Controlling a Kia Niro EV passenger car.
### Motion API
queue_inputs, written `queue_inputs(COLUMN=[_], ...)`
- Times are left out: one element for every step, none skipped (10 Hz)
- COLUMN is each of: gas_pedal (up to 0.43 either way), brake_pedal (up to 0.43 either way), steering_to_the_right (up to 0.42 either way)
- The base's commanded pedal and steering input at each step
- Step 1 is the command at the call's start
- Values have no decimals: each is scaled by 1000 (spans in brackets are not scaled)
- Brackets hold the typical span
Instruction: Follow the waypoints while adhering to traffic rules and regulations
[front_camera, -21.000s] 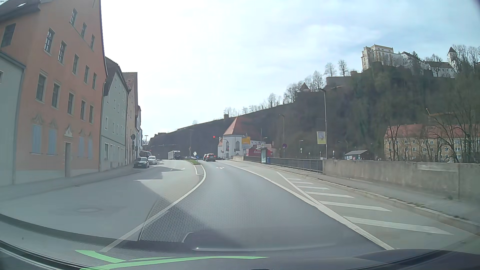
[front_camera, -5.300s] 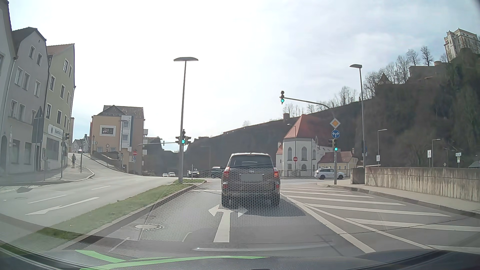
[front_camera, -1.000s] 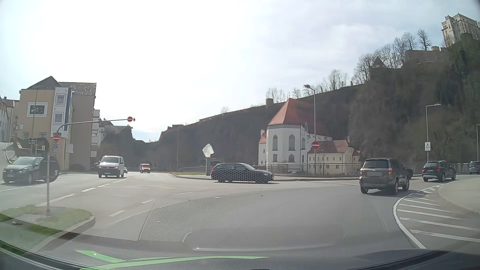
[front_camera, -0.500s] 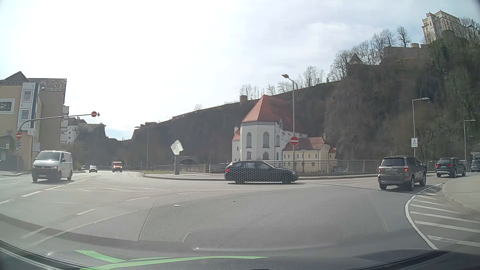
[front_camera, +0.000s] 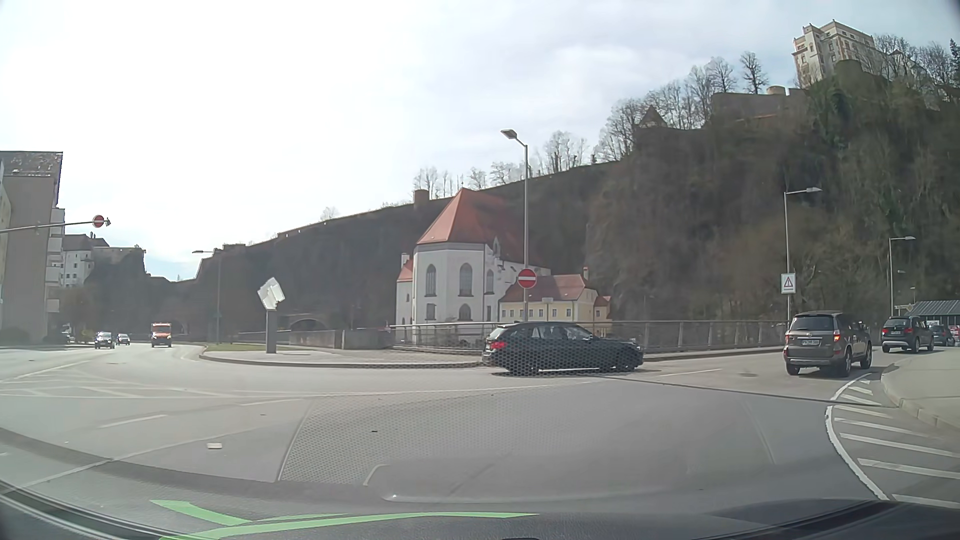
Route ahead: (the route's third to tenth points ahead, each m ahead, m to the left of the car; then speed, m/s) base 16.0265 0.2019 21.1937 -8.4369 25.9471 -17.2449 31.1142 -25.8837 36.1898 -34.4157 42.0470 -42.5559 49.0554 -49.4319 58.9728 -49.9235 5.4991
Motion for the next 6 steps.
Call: queue_inputs(gas_pedal=[150,169,169,177,177,177], brake_pedal=[0,0,0,0,0,0], steering_to_the_right=[204,207,210,214,216,219])
